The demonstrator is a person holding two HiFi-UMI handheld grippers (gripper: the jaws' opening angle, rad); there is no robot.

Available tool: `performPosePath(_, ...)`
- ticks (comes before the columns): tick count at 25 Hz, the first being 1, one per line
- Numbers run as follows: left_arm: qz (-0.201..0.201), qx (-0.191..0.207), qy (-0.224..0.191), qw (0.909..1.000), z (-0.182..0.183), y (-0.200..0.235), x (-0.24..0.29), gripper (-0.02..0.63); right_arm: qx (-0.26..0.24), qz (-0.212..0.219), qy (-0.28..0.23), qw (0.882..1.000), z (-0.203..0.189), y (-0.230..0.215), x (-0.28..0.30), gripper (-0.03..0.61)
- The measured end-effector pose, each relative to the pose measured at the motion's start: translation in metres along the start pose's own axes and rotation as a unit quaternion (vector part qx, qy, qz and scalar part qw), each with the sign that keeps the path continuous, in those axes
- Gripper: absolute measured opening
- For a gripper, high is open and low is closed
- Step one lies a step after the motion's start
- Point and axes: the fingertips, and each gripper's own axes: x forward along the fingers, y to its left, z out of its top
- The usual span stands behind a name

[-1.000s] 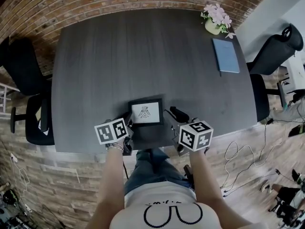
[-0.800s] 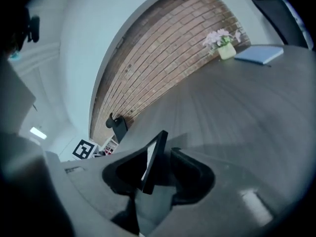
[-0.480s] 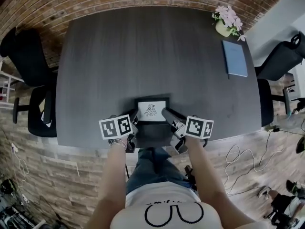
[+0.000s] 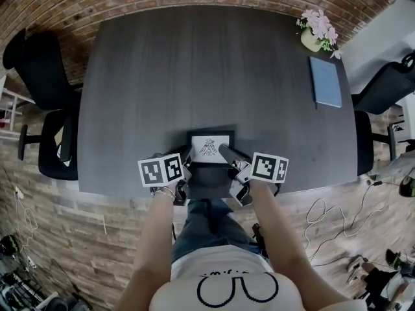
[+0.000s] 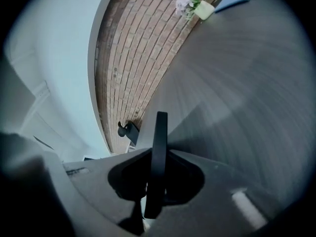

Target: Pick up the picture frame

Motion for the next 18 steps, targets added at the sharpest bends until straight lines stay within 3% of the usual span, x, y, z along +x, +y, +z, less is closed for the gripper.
performPosePath(4, 0.002, 0.003, -0.002, 1.0000, 0.001, 0.001, -0.001, 0.071, 0.006, 0.003, -0.002, 1.000, 0.000, 0.005, 0.001, 0.031)
performPosePath(8, 0.036, 0.046, -0.008, 0.9982, 0.004, -0.002, -0.009, 0.087, 0.002, 0.001, 0.000, 1.000, 0.000, 0.007, 0.000, 0.031)
performPosePath(12, 0.050, 0.076, -0.028, 0.9954, 0.020, -0.009, -0.026, 0.153, -0.004, 0.004, -0.004, 1.000, 0.004, 0.014, 0.001, 0.028)
performPosePath(18, 0.050, 0.092, -0.063, 0.9925, 0.043, -0.017, -0.052, 0.155, -0.034, 0.003, -0.012, 0.999, 0.010, 0.031, -0.005, 0.025)
